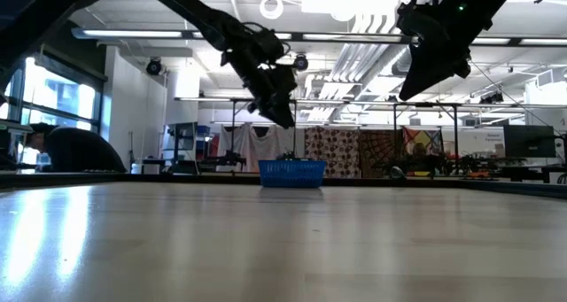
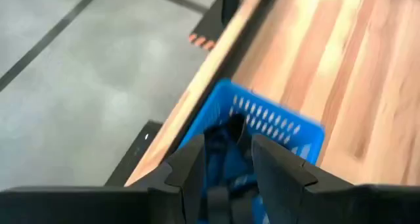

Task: Sort rubber bands into baskets
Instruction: Return to Home Position

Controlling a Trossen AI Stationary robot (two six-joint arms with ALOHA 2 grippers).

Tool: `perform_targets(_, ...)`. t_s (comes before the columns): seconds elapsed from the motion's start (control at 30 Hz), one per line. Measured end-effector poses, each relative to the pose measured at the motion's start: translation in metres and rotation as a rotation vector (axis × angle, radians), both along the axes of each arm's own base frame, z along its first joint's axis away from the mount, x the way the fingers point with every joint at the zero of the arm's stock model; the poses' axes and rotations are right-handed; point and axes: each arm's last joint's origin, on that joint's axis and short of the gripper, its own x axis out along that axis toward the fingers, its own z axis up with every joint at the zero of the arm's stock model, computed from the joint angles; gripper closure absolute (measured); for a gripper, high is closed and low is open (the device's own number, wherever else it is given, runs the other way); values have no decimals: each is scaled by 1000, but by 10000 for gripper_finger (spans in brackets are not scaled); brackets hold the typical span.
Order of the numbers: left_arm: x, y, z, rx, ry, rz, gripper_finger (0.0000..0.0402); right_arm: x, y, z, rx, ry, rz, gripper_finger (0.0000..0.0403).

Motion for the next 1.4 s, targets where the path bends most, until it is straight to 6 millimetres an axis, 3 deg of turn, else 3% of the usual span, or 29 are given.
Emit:
perform_targets(0.23,14,-16,14,-6,-120,30,282,1,0,-1,25,41,131,403)
perform_targets(0.5,25,-43,0,22,-55,52,282,1,0,7,-14,-1,227,403)
perform_targets(0.73,26,-76,7,38,-172,-30,298,-9,-4,20,-31,-51,282,403)
perform_targets(1.1,-11,-137,32,93,-404,-114,368,-17,-15,37,-61,-156,393,403)
perform_targets(1.4,-46,-178,29,87,-533,-176,400,-15,-24,43,-91,-216,493,403)
